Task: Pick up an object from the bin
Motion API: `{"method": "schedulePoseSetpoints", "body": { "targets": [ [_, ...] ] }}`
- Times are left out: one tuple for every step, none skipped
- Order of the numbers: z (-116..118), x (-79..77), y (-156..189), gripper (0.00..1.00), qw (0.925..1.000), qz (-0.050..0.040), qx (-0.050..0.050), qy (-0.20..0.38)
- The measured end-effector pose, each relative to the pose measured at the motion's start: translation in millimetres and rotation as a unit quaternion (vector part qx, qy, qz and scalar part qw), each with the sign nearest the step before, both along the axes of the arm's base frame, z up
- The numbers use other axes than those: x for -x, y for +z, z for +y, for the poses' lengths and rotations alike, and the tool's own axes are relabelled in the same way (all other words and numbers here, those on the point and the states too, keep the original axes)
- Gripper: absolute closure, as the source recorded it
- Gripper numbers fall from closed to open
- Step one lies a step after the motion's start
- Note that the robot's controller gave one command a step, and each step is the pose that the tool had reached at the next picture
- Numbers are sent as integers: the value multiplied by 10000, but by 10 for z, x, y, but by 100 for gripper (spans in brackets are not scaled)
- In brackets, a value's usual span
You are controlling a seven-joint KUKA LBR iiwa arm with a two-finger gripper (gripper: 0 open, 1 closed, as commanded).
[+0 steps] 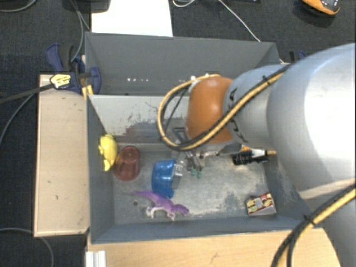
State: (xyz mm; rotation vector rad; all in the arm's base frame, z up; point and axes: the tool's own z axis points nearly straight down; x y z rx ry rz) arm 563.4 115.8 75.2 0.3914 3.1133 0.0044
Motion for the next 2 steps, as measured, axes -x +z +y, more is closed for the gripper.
{"method": "schedulePoseSetpoints", "body": {
  "targets": [
    [322,286,-23,0,9998,-65,0,-166],
    [384,329,-21,0,9998,-79,-2,-157]
  ]
}}
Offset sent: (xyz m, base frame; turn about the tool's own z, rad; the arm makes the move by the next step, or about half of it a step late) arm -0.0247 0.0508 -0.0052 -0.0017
